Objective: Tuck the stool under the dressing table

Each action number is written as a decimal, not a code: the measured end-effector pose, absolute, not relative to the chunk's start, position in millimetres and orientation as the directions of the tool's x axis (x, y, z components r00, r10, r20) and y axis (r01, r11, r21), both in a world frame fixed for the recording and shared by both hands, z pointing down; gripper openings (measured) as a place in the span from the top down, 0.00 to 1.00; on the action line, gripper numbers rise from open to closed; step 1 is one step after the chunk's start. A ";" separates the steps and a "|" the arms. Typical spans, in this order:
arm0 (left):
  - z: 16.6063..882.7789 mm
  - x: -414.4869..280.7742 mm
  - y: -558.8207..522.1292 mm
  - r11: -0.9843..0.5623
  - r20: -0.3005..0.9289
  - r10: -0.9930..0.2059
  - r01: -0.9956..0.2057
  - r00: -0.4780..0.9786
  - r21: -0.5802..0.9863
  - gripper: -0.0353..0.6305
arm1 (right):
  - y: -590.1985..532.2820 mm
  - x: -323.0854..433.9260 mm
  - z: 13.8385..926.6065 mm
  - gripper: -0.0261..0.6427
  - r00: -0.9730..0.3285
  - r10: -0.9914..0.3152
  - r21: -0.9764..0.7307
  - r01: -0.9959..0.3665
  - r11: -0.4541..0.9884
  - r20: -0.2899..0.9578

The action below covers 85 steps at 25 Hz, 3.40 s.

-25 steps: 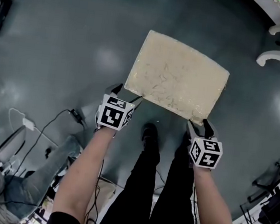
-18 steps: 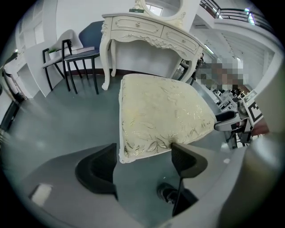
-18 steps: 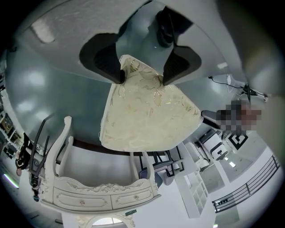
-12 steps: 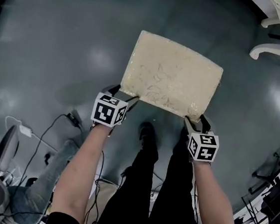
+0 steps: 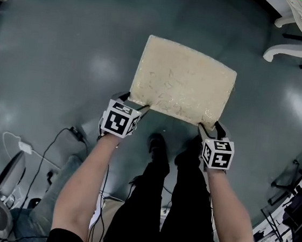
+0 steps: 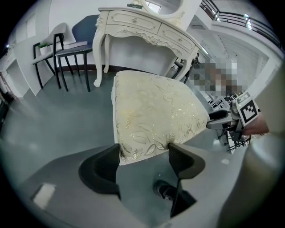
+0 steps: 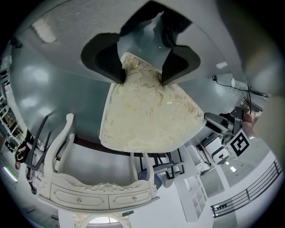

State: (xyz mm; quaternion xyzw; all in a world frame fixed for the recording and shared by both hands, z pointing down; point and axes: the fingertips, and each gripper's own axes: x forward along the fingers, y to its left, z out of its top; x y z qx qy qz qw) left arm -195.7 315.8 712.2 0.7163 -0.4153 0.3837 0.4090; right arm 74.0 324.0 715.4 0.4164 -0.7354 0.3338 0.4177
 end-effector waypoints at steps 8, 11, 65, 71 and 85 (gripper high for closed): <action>714.9 -188.5 284.7 -0.293 0.878 -0.327 -0.921 0.349 0.256 0.40 | 284.2 81.2 715.2 0.55 -0.285 -0.367 -0.109 -0.895 0.432 0.885; 714.0 -187.0 270.0 -0.285 0.878 -0.336 -0.926 0.339 0.248 0.40 | 266.8 82.5 713.3 0.55 -0.298 -0.373 -0.110 -0.886 0.450 0.878; 694.9 -109.3 -65.4 -0.338 0.858 -0.352 -0.905 0.375 0.257 0.39 | -68.8 160.4 690.9 0.57 -0.230 -0.439 -0.054 -0.924 0.377 0.868; 693.1 -112.3 -100.0 -0.371 0.856 -0.344 -0.893 0.386 0.254 0.40 | -94.1 154.3 689.9 0.61 -0.206 -0.447 -0.051 -0.941 0.335 0.871; 682.4 -111.7 -153.1 -0.360 0.850 -0.422 -0.919 0.316 0.163 0.41 | -150.1 161.3 678.1 0.63 -0.298 -0.483 -0.168 -0.941 0.294 0.823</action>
